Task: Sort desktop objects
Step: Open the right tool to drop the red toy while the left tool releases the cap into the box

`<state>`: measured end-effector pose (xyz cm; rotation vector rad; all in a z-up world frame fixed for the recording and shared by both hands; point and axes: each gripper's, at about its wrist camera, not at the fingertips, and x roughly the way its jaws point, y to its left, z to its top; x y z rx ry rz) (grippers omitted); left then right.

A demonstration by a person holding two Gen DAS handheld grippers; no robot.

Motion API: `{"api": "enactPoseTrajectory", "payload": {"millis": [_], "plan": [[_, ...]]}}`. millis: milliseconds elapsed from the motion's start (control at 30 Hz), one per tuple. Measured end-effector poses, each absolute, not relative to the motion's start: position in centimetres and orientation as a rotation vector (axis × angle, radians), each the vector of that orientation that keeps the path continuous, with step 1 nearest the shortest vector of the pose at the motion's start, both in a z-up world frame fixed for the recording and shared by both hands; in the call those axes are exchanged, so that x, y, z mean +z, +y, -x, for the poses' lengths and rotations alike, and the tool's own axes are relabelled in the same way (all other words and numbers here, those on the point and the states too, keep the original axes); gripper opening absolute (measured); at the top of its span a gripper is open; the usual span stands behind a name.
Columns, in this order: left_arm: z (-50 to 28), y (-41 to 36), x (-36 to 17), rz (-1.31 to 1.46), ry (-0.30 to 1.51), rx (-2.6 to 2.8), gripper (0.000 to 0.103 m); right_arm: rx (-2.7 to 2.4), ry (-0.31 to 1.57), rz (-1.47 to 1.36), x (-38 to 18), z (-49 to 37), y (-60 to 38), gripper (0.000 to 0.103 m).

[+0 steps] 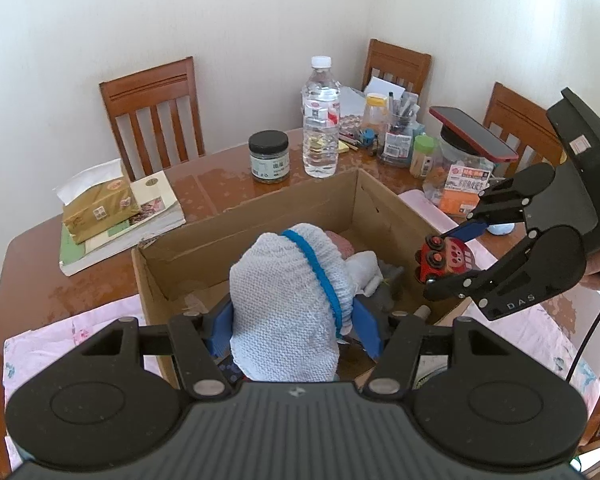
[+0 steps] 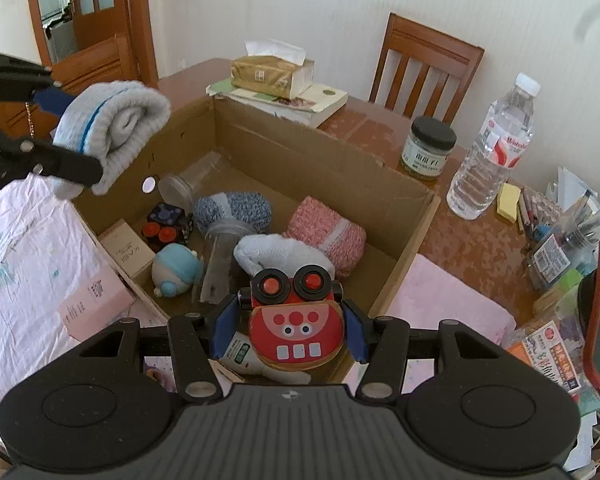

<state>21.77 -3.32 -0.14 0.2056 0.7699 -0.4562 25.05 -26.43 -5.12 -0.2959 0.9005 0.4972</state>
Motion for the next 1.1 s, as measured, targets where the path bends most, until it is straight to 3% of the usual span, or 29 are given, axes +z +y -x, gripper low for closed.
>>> {"api": "enactPoseTrajectory", "payload": {"millis": [1100], "plan": [[-30.2,-4.5,-2.4,-0.242,0.876,-0.406,0.061,0.397,0.911,0.239,-0.7,-22.0,-29.2,0.072]]}}
